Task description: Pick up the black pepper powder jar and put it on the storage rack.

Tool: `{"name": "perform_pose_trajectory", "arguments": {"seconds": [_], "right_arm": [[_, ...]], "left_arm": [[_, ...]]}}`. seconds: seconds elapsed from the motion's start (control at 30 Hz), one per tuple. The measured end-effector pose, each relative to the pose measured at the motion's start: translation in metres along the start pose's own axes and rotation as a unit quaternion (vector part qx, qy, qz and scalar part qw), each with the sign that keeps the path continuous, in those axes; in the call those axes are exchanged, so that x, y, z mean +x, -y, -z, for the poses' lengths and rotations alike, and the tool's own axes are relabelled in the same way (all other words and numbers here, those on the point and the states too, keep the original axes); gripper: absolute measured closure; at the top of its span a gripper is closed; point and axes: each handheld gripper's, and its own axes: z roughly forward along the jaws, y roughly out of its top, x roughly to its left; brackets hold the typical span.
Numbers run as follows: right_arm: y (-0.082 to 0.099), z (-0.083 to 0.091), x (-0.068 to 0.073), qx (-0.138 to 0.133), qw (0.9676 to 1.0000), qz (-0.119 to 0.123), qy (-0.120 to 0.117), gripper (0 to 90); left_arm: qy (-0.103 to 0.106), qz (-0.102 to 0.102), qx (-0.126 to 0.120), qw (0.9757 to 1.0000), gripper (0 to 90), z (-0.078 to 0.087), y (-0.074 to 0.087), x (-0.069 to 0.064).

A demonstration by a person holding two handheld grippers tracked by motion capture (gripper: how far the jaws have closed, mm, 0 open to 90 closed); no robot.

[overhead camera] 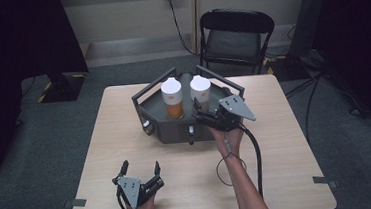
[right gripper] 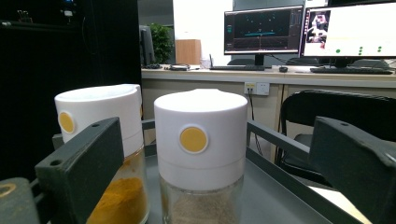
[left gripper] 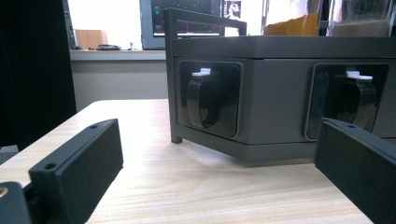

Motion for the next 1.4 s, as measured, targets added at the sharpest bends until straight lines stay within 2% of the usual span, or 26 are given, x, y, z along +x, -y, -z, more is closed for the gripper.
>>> {"name": "perform_pose_trajectory", "arguments": {"seconds": [0.37,0.63,0.83,1.03,1.4], "right_arm": [[0.008,0.014,0.001,-0.013,0.9999,0.004,-0.003,1.8],[0.013,0.028,0.0,-0.025,0.9996,-0.011,-0.002,1.7],[0.015,0.038,0.003,-0.034,0.9994,0.001,0.001,1.7],[0.019,0.047,0.001,-0.035,0.9994,-0.007,-0.001,1.7],[0.026,0.064,0.001,-0.042,0.9991,-0.004,0.007,1.6]], "left_arm": [[0.0,0.0,0.0,1.0,0.8,0.0,0.0,0.0],[0.0,0.0,0.0,1.0,0.8,0.0,0.0,0.0],[0.0,0.0,0.0,1.0,0.8,0.0,0.0,0.0],[0.0,0.0,0.0,1.0,0.8,0.0,0.0,0.0],[0.0,0.0,0.0,1.0,0.8,0.0,0.0,0.0]]}}
